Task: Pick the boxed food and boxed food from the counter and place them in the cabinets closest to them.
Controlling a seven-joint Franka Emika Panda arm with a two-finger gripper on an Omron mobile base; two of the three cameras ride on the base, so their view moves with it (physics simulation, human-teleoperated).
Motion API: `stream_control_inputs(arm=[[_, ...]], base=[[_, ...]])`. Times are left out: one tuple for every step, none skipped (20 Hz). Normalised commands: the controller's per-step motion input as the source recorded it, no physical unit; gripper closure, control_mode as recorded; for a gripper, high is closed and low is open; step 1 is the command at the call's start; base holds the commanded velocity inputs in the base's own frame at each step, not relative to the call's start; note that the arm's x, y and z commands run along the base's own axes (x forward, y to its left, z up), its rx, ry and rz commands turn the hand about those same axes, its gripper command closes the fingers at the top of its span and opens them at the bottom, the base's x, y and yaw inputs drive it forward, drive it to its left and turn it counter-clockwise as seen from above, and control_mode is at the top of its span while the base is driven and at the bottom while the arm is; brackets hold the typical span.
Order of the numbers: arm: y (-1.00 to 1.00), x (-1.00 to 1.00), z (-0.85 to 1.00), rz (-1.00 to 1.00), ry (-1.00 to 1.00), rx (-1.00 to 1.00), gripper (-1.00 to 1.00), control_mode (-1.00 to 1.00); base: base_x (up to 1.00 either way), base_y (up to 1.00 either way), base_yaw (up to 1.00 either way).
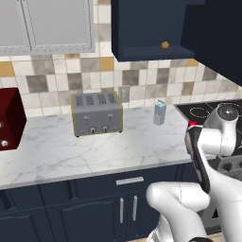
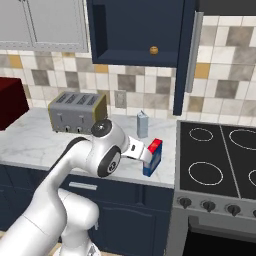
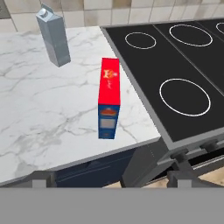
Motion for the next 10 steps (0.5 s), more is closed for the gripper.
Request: stream_control_inputs(arm=[[0.0, 0.26, -0.1, 0.0, 0.0, 0.0, -1.0, -1.0], [0.0, 0.26, -0.1, -0.01, 0.0, 0.0, -1.0, -1.0], [0.0, 0.26, -0.11, -0.01, 0.0, 0.0, -1.0, -1.0], [0.0, 0.25, -0.12, -0.01, 0.0, 0.0, -1.0, -1.0], [0.0, 0.25, -0.13, 0.0, 0.0, 0.0, -1.0, -1.0], [0.0, 0.24, -0.14, 0.0, 0.0, 0.0, -1.0, -1.0], [0.0, 0.23, -0.14, 0.0, 0.0, 0.0, -1.0, -1.0], [0.0, 0.22, -0.15, 0.0, 0.0, 0.0, -1.0, -1.0], [0.0, 0.22, -0.15, 0.0, 0.0, 0.0, -1.0, -1.0], [-0.02, 0.19, -0.17, 0.0, 0.0, 0.0, -1.0, -1.0]], base=[[0.0, 0.0, 0.0], [0.0, 0.0, 0.0], [0.0, 0.0, 0.0], [0.0, 0.0, 0.0], [0.0, 0.0, 0.0], [0.0, 0.0, 0.0], [0.0, 0.0, 0.0], [0.0, 0.0, 0.0], [0.0, 0.0, 0.0], [0.0, 0.0, 0.0]])
